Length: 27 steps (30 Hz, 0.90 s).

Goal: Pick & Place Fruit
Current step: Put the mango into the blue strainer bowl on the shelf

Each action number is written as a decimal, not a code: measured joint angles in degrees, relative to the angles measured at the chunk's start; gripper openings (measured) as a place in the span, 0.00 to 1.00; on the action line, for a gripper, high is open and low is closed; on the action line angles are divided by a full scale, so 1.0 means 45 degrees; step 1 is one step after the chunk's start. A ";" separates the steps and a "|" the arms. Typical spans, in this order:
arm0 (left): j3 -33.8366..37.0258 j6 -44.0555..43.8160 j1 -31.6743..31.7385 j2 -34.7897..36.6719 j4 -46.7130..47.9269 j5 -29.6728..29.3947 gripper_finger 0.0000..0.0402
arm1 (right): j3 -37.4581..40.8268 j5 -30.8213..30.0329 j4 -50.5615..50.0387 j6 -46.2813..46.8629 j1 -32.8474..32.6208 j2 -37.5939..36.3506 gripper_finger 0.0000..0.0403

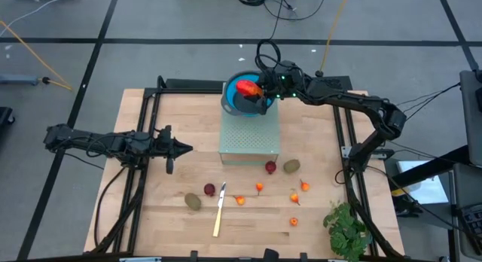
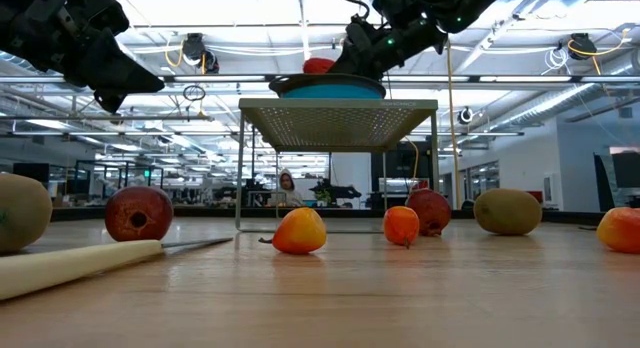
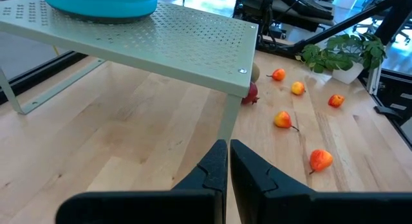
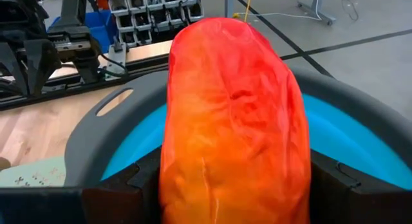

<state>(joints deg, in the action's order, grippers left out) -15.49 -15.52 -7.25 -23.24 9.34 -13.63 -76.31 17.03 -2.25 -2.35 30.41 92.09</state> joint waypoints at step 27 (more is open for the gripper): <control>0.0000 -0.0031 -0.0004 0.0000 -0.0024 -0.0005 0.04 | 0.0000 0.0303 -0.0282 0.0005 0.0398 0.0000 0.58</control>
<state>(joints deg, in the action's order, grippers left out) -15.49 -15.66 -7.26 -23.24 9.23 -13.65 -76.31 18.40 -3.52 -2.33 32.20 92.09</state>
